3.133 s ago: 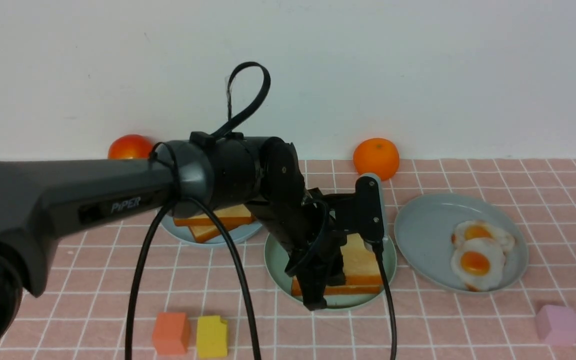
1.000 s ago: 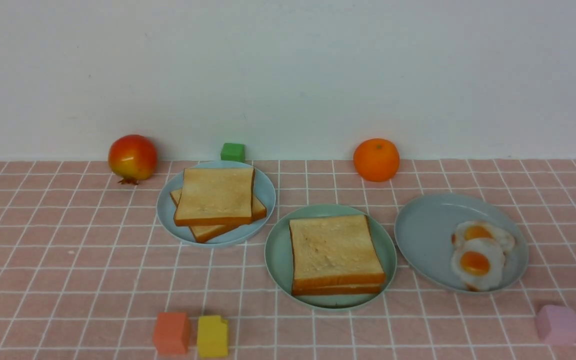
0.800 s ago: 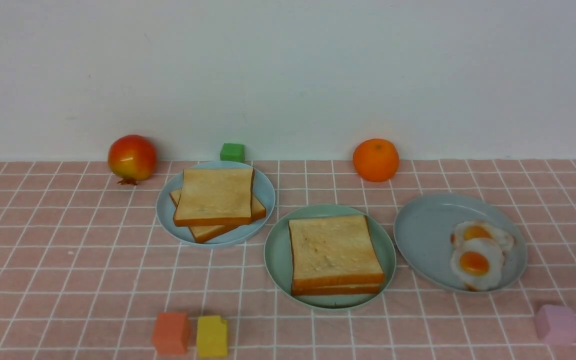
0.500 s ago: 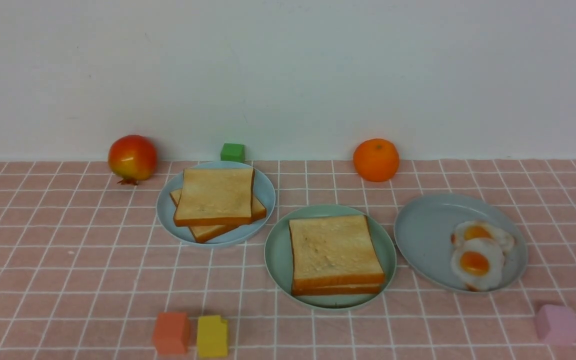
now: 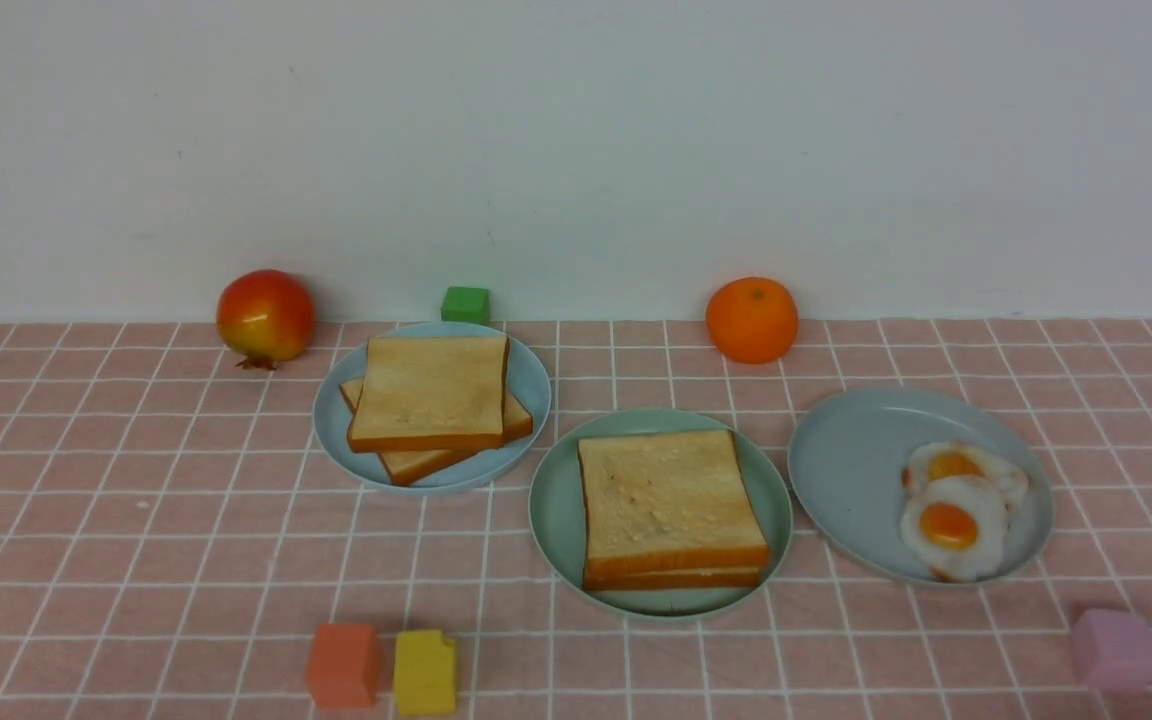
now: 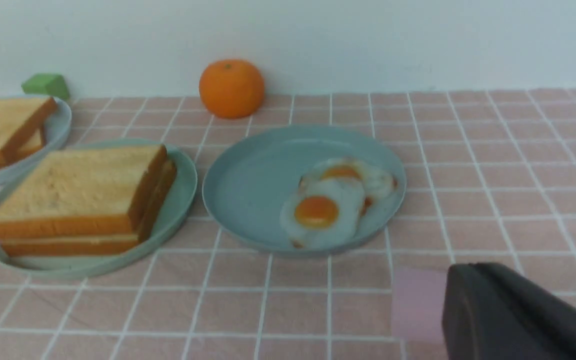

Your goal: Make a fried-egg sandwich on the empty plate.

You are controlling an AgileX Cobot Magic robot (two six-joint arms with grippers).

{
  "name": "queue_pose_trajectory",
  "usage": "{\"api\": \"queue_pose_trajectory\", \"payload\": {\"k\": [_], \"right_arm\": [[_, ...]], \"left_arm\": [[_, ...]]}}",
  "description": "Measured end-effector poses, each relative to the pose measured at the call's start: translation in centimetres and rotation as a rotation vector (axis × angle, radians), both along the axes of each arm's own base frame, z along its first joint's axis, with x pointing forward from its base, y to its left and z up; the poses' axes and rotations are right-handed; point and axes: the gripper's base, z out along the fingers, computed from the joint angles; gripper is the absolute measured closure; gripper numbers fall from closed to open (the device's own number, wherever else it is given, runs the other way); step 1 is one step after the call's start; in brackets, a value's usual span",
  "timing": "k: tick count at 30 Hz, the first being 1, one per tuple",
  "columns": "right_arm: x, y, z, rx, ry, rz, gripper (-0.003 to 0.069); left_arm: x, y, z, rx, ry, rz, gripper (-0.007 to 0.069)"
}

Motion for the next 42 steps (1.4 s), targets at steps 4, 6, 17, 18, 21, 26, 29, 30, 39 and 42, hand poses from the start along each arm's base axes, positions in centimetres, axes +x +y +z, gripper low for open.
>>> {"api": "queue_pose_trajectory", "payload": {"k": [4,6,17,18,21,26,29,30,39,42], "right_arm": [[-0.2,0.0,-2.5,0.012,0.008,-0.004,0.0664],[-0.3,0.0,-2.8,0.021,0.027,-0.009,0.0664],[-0.5,0.0,-3.4,0.046,0.102,-0.016,0.0660],[-0.5,0.0,-3.4,0.046,0.102,-0.016,0.0659],[-0.5,0.0,-3.4,0.047,0.102,-0.017,0.0658],[-0.5,0.0,-3.4,0.047,0.102,-0.017,0.0656],[-0.5,0.0,-3.4,0.047,0.101,-0.017,0.0652],[-0.5,0.0,-3.4,0.047,0.101,-0.017,0.0651],[-0.5,0.0,-3.4,0.047,0.101,-0.017,0.0645],[-0.5,0.0,-3.4,0.047,0.101,-0.017,0.0642]], "left_arm": [[0.0,0.0,0.0,0.001,0.002,-0.002,0.0613],[0.0,0.0,0.0,0.001,0.002,-0.004,0.0613],[-0.1,0.0,0.0,0.001,0.000,-0.010,0.0613],[-0.1,0.0,0.0,0.001,0.000,-0.010,0.0613],[-0.1,0.0,-0.1,0.001,0.001,-0.011,0.0613],[-0.1,0.0,-0.1,0.002,0.001,-0.012,0.0613],[-0.1,0.0,-0.1,0.002,0.001,-0.013,0.0613],[-0.1,0.0,-0.1,0.002,0.001,-0.013,0.0613],[0.3,0.3,0.2,-0.017,-0.015,0.048,0.0613],[1.1,1.1,0.5,-0.028,-0.062,0.178,0.0613]]}}
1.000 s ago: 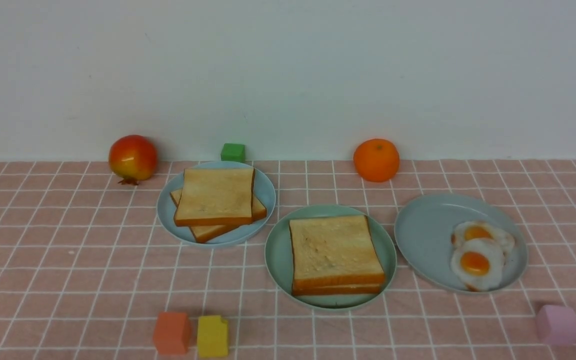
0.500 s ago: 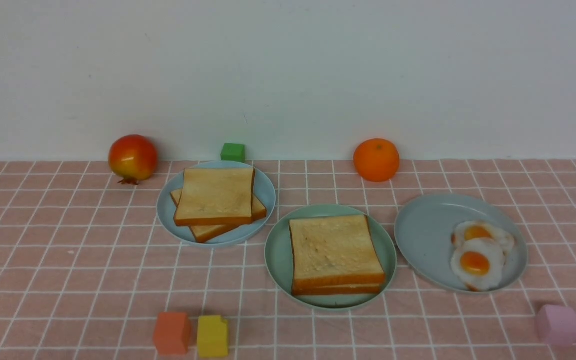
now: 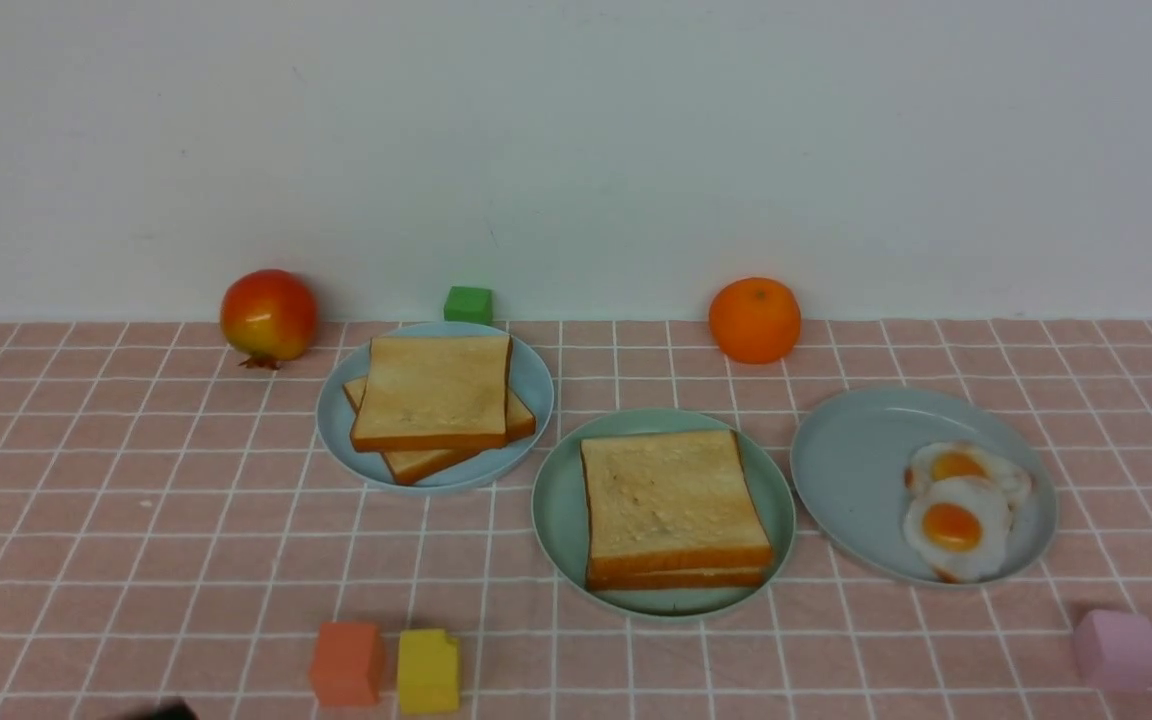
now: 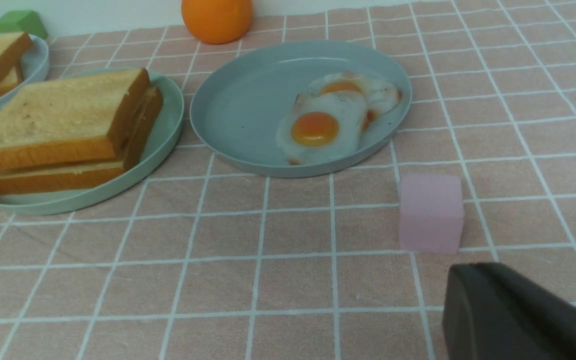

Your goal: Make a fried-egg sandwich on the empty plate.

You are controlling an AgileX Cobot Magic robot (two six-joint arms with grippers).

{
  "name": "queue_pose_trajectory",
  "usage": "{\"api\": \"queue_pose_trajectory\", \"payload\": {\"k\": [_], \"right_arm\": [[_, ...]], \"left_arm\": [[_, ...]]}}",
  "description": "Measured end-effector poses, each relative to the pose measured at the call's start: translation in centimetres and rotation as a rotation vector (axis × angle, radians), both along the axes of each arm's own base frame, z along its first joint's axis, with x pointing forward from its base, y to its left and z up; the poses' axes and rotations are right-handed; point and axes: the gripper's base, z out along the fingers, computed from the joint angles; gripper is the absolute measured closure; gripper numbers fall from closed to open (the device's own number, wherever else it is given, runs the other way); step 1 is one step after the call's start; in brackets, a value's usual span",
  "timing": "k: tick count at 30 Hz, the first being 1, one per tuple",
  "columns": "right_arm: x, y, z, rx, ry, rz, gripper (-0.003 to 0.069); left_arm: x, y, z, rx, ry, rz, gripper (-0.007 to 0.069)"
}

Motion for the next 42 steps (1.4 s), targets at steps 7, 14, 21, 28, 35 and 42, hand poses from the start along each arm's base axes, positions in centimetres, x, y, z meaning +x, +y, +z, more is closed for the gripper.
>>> {"api": "queue_pose_trajectory", "payload": {"k": [7,14,21,28,35,42], "right_arm": [[0.0,0.0,0.0,0.000,0.000,0.000,0.0635],[0.0,0.0,0.0,0.000,0.000,0.000,0.0627],[0.0,0.0,0.0,0.000,0.000,0.000,0.0624],[0.0,0.0,0.0,0.000,-0.001,0.000,0.0615],[0.0,0.0,0.0,0.000,-0.001,0.000,0.0603],[0.0,0.0,0.0,0.000,-0.001,0.000,0.0592]], "left_arm": [[1.2,2.0,0.0,-0.004,0.002,0.320,0.0613],[0.8,3.8,-3.0,-0.020,0.115,0.570,0.0613],[0.5,4.0,-9.9,-0.033,0.305,0.624,0.0613],[0.3,3.9,-10.6,-0.005,0.380,0.617,0.0613],[0.3,3.9,-10.6,-0.009,0.381,0.616,0.0613],[0.3,3.9,-10.6,-0.010,0.382,0.616,0.0613]]}}
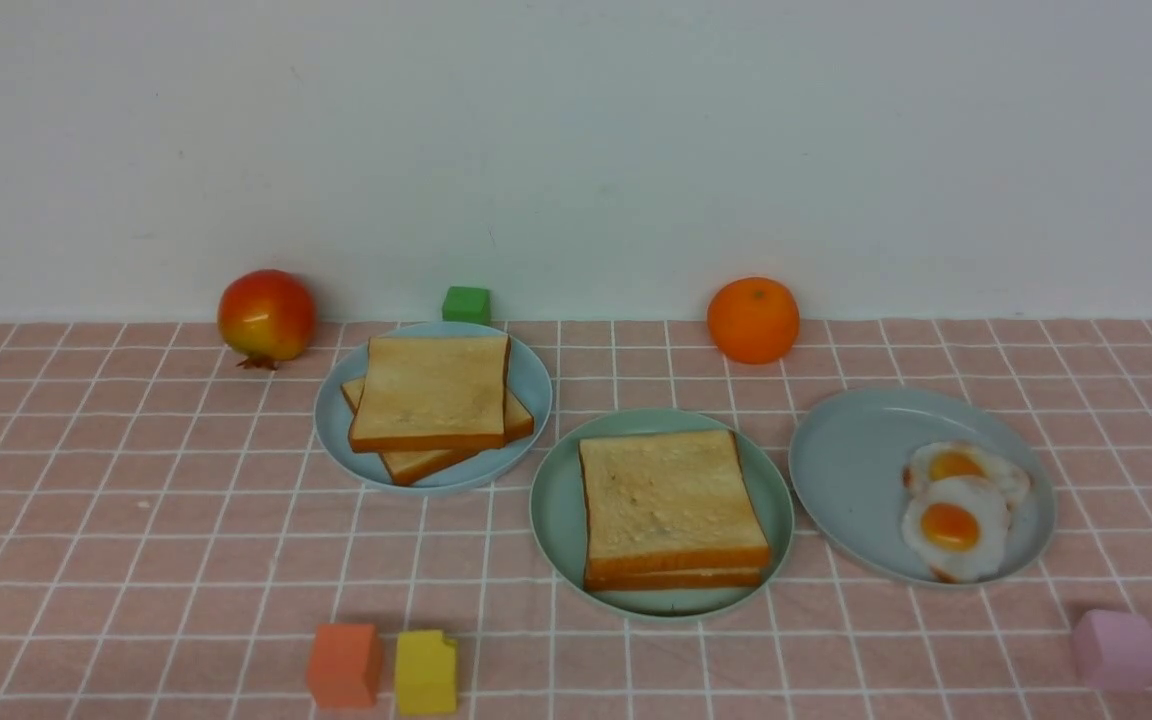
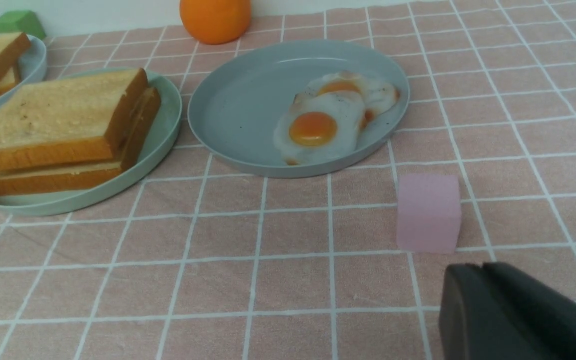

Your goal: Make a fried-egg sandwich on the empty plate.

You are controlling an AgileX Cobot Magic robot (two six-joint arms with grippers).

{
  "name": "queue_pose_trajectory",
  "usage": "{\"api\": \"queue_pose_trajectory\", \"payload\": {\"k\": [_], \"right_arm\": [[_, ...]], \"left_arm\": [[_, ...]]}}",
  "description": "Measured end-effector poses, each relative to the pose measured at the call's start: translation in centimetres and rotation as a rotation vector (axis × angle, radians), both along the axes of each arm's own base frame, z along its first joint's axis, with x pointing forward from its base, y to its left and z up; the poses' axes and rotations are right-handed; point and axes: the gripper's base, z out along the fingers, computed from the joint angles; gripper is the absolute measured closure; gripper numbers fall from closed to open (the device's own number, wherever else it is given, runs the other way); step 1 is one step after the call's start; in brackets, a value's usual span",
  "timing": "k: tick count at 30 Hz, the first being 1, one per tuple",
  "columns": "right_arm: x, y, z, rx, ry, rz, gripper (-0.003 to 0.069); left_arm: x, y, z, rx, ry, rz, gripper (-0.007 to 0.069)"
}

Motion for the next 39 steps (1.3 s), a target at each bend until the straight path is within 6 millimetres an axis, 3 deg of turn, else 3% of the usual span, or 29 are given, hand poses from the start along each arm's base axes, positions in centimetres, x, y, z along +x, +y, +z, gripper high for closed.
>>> {"api": "queue_pose_trajectory", "payload": {"k": [39], "right_arm": [[0.00,0.00,0.00,0.000,0.000,0.000,0.0551]], "left_arm": [[0.00,-0.01,-0.01,-0.002,0.001,0.000,0.0613]]}}
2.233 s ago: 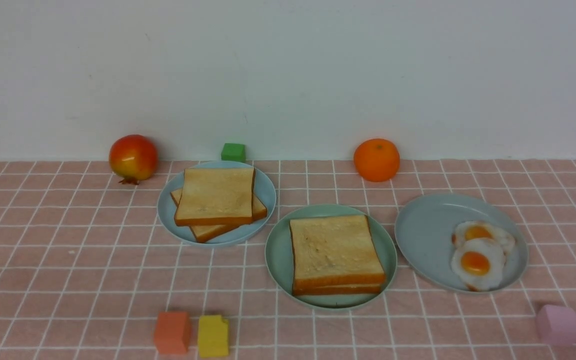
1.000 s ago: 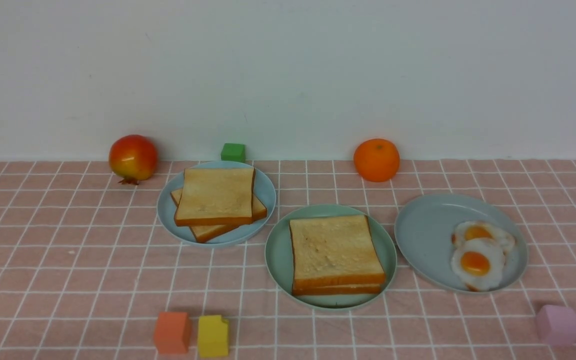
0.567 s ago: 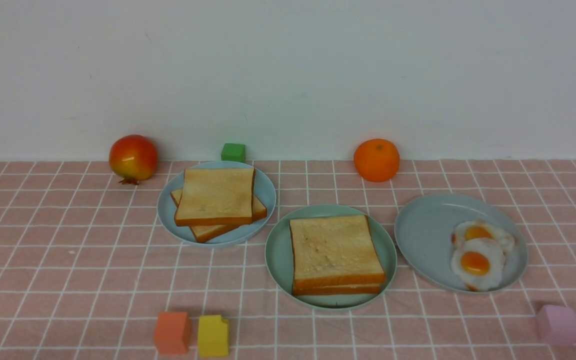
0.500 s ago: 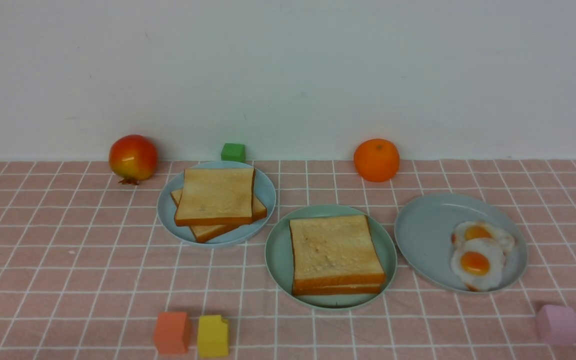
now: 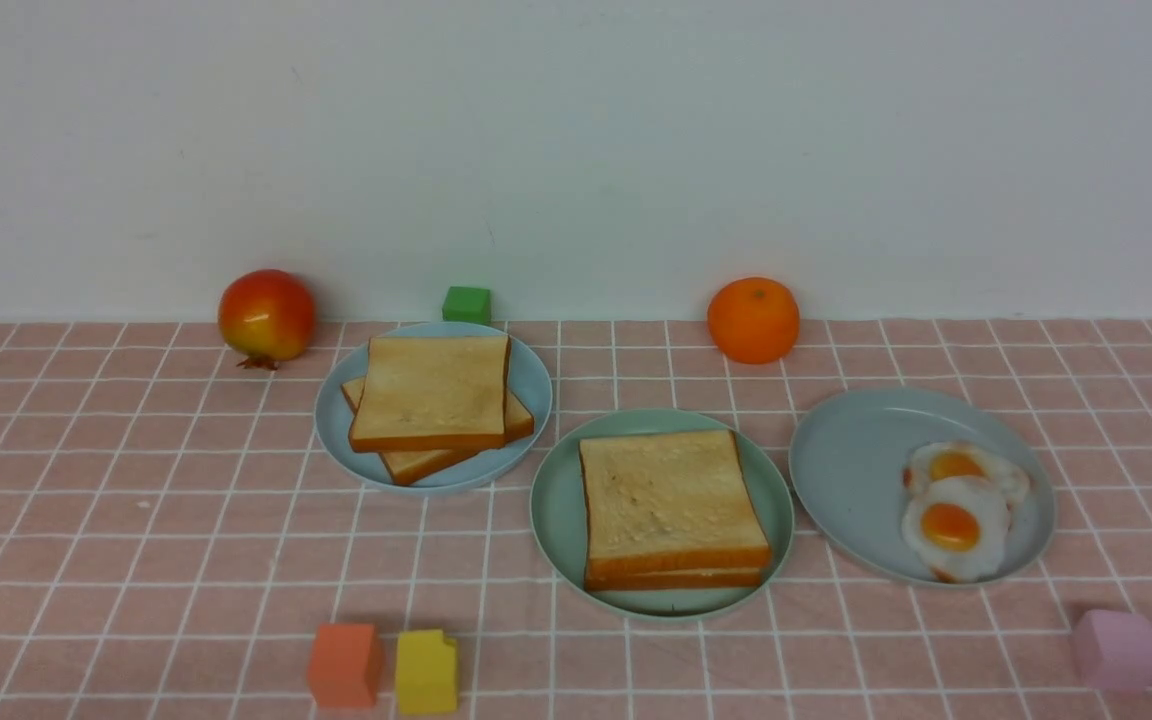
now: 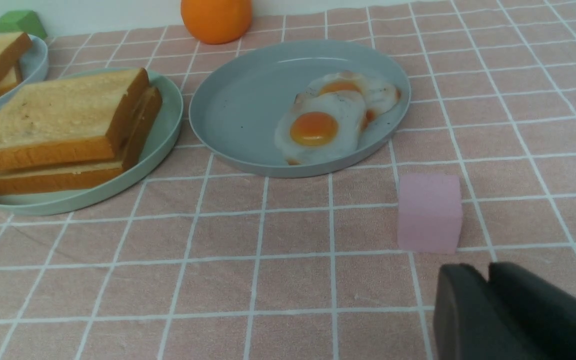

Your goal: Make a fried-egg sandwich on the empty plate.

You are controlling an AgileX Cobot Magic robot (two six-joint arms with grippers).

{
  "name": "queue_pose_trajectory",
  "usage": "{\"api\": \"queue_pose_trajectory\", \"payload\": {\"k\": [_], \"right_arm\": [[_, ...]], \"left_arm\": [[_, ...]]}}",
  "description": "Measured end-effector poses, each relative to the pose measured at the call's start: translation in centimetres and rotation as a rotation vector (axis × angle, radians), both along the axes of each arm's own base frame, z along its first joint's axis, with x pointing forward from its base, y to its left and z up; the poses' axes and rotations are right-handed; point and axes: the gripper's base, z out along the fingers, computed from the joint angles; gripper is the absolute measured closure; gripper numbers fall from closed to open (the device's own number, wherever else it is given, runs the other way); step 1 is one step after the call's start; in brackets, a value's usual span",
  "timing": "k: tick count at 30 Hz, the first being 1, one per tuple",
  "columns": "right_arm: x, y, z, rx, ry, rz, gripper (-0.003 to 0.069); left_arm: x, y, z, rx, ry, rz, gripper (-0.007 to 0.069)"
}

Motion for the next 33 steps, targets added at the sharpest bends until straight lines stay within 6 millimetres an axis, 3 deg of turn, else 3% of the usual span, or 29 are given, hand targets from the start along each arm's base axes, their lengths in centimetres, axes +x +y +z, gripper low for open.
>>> {"api": "queue_pose_trajectory", "payload": {"k": [33], "right_arm": [[0.00,0.00,0.00,0.000,0.000,0.000,0.0510]], "left_arm": [[0.00,0.00,0.00,-0.001,0.000,0.000,0.0601]]}}
